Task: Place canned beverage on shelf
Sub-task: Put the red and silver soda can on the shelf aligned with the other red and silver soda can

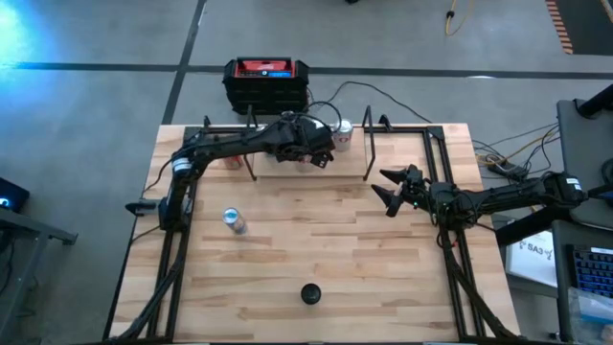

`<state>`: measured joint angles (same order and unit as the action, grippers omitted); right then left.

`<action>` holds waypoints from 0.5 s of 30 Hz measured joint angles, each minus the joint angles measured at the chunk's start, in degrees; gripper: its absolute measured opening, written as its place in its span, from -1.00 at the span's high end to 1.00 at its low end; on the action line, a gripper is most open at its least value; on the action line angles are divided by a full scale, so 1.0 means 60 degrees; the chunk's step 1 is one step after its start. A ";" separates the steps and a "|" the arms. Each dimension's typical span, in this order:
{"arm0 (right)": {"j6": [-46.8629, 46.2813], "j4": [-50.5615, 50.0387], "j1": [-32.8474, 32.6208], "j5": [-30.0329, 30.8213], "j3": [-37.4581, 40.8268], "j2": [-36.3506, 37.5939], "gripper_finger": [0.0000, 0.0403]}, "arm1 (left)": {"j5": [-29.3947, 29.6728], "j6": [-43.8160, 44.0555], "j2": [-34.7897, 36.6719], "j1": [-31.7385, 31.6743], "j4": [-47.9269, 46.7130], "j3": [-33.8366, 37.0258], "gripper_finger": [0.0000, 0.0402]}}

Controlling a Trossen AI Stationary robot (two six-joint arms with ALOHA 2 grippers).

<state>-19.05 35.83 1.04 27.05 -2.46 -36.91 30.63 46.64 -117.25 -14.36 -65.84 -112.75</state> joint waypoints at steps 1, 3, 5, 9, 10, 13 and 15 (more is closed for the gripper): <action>0.0003 -0.0003 0.0002 0.0002 -0.0001 0.0002 -0.62 | 0.0092 0.0063 0.0003 0.0065 0.0000 0.0000 -0.74; 0.0002 -0.0001 0.0000 0.0000 0.0000 0.0004 -0.62 | 0.0303 0.0277 0.0016 0.0219 -0.0038 0.0000 -0.74; 0.0001 -0.0001 0.0004 0.0002 0.0000 0.0001 -0.62 | 0.0463 0.0634 0.0080 0.0410 -0.0280 0.0003 -0.74; 0.0002 -0.0003 0.0002 0.0002 -0.0002 0.0004 -0.62 | 0.0893 0.1710 0.0237 0.1001 -0.1123 0.0004 -0.74; 0.0001 0.0000 0.0004 0.0000 -0.0003 0.0003 -0.62 | 0.1077 0.2038 0.0256 0.1178 -0.1353 0.0005 -0.74; 0.0002 0.0000 0.0004 0.0000 0.0000 0.0000 -0.62 | 0.1969 0.2770 0.0277 0.1648 -0.1634 0.0007 -0.74; 0.0003 -0.0002 0.0000 0.0004 0.0000 0.0004 -0.62 | 0.2399 0.2976 0.0280 0.1891 -0.1597 0.0011 -0.74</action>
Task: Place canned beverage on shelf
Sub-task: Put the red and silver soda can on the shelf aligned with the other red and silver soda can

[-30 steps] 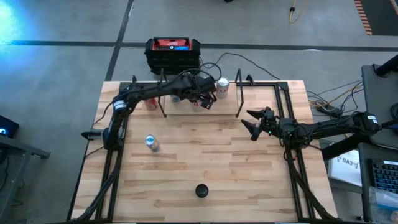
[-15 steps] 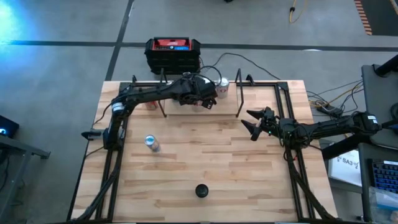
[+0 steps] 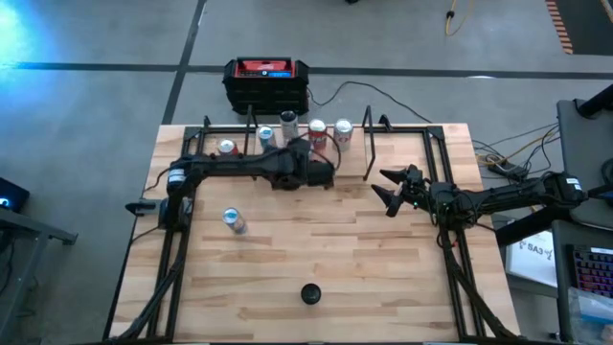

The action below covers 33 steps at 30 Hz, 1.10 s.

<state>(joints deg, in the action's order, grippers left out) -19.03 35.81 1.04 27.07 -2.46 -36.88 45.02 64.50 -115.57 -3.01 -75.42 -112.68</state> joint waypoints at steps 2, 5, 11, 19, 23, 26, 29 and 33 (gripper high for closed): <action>0.0000 0.0000 0.0000 -0.0002 -0.0002 -0.0002 -0.62 | 0.0152 0.0088 0.0000 0.0142 0.0160 0.0060 -0.74; 0.0000 0.0001 0.0001 -0.0003 -0.0003 -0.0003 -0.62 | 0.0159 0.0193 0.0034 0.0187 0.0739 0.0450 -0.74; 0.0000 0.0000 0.0004 0.0000 0.0000 -0.0004 -0.62 | 0.0099 0.0630 0.0461 0.0241 0.2695 0.2238 -0.74; 0.0000 0.0000 0.0000 -0.0003 -0.0003 -0.0001 -0.62 | 0.1305 0.0454 0.1305 0.0475 0.5059 0.4245 -0.74; -0.0002 0.0000 0.0004 -0.0004 0.0000 -0.0004 -0.62 | 0.1866 0.0595 0.1308 0.0470 0.6645 0.5315 -0.74; -0.0001 0.0001 0.0002 -0.0004 -0.0001 -0.0003 -0.62 | 0.2325 0.0215 0.1311 0.0475 0.8066 0.5933 -0.74; -0.0002 0.0003 0.0003 -0.0003 0.0000 -0.0003 -0.62 | 0.2539 -0.0555 0.1308 0.0475 0.9191 0.6377 -0.74; 0.0000 0.0003 0.0002 -0.0004 0.0000 -0.0004 -0.62 | 0.2591 -0.0989 0.1308 0.0403 0.9578 0.6600 -0.74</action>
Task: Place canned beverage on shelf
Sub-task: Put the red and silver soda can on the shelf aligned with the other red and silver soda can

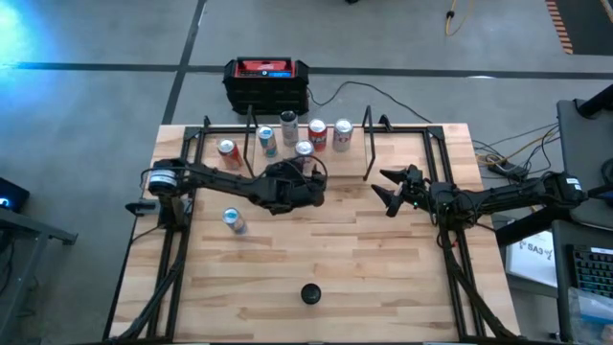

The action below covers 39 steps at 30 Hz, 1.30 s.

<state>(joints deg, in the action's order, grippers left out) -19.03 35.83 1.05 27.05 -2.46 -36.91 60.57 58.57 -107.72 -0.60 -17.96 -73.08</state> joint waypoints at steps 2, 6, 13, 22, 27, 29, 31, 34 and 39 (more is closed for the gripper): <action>0.0000 -0.0004 -0.0002 0.0004 0.0000 0.0003 -0.62 | 0.0001 0.0015 0.0000 -0.0065 0.0024 0.0030 -0.74; -0.0003 0.0000 -0.0002 0.0001 0.0000 0.0000 -0.62 | -0.0004 -0.0081 -0.0038 -0.0259 0.0235 0.0027 -0.66; -0.0001 -0.0002 -0.0001 0.0000 0.0000 0.0001 -0.62 | -0.0514 -0.0513 -0.0040 -0.0599 0.0456 0.0010 -0.42; 0.0000 0.0000 0.0002 0.0004 0.0000 0.0000 -0.62 | -0.1029 -0.1177 -0.0041 -0.0886 0.1511 0.0459 -0.07; 0.0000 0.0000 0.0001 0.0003 0.0000 0.0000 -0.62 | -0.1045 -0.1180 -0.0051 -0.0879 0.1497 0.0524 0.15; 0.0000 -0.0004 0.0000 0.0000 0.0000 0.0004 -0.62 | -0.1046 -0.1180 -0.0051 -0.0857 0.1479 0.0505 0.21; -0.0002 -0.0003 -0.0002 0.0001 0.0000 0.0001 -0.62 | -0.1064 -0.1180 -0.0051 -0.0825 0.1472 0.0471 0.23; 0.0000 0.0000 0.0001 0.0000 0.0000 0.0000 -0.62 | -0.1201 -0.1180 -0.0051 -0.0736 0.1474 0.0438 0.20; -0.0002 -0.0002 0.0002 0.0002 0.0000 0.0000 -0.62 | -0.1184 -0.1180 -0.0051 -0.0577 0.1321 0.0438 -0.02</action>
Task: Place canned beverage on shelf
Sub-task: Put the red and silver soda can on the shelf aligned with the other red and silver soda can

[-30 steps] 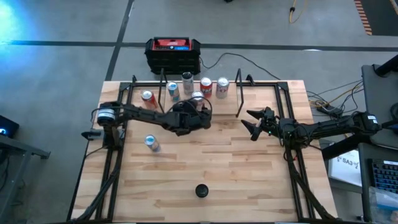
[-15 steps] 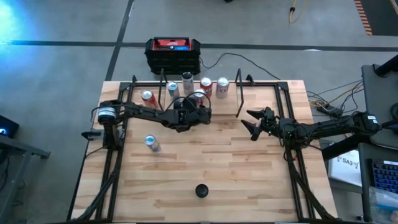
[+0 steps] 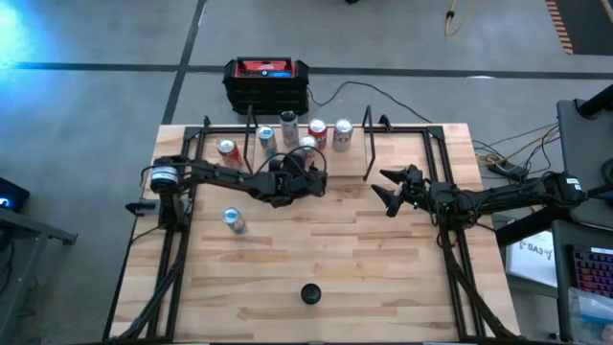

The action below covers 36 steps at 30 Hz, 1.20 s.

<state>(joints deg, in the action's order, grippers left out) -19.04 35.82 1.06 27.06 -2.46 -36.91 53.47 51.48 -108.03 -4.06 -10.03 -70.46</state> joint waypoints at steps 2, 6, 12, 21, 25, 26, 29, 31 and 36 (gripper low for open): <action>-0.0002 0.0001 -0.0001 -0.0002 0.0000 0.0002 -0.62 | 0.0082 0.0000 0.0000 0.0023 -0.0022 0.0000 -0.16; 0.0002 0.0001 -0.0004 -0.0002 0.0000 0.0000 -0.62 | 0.0242 0.0000 0.0000 0.0022 0.0026 0.0000 -0.52; 0.0002 0.0002 -0.0004 0.0002 0.0000 0.0000 -0.62 | 0.0219 0.0004 0.0000 -0.0098 0.0220 0.0000 -0.96; 0.0002 0.0002 -0.0003 -0.0002 0.0000 0.0004 -0.62 | 0.0187 -0.0004 0.0000 -0.0254 0.0404 0.0000 -0.95; 0.0002 -0.0002 -0.0001 -0.0002 0.0000 0.0002 -0.62 | 0.0176 -0.0244 0.0000 -0.0306 0.0722 -0.0004 -0.98; 0.0002 0.0002 -0.0001 0.0002 0.0000 0.0004 -0.62 | 0.0172 -0.0375 0.0000 -0.0305 0.0814 -0.0004 -0.98; 0.0002 0.0002 -0.0004 -0.0002 0.0000 0.0000 -0.62 | 0.0182 -0.0817 -0.0046 -0.0317 0.1231 -0.0005 -0.98; -0.0001 -0.0002 -0.0004 0.0001 -0.0001 0.0003 -0.62 | 0.0210 -0.0981 -0.0074 -0.0359 0.1317 -0.0007 -0.99; 0.0002 -0.0002 -0.0004 0.0002 0.0000 0.0000 -0.62 | 0.0359 -0.1005 -0.0237 -0.0485 0.1507 -0.0011 -0.99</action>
<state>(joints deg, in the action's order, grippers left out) -19.03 35.81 1.04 27.07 -2.46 -36.91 55.62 45.45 -109.45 -6.97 -0.99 -70.52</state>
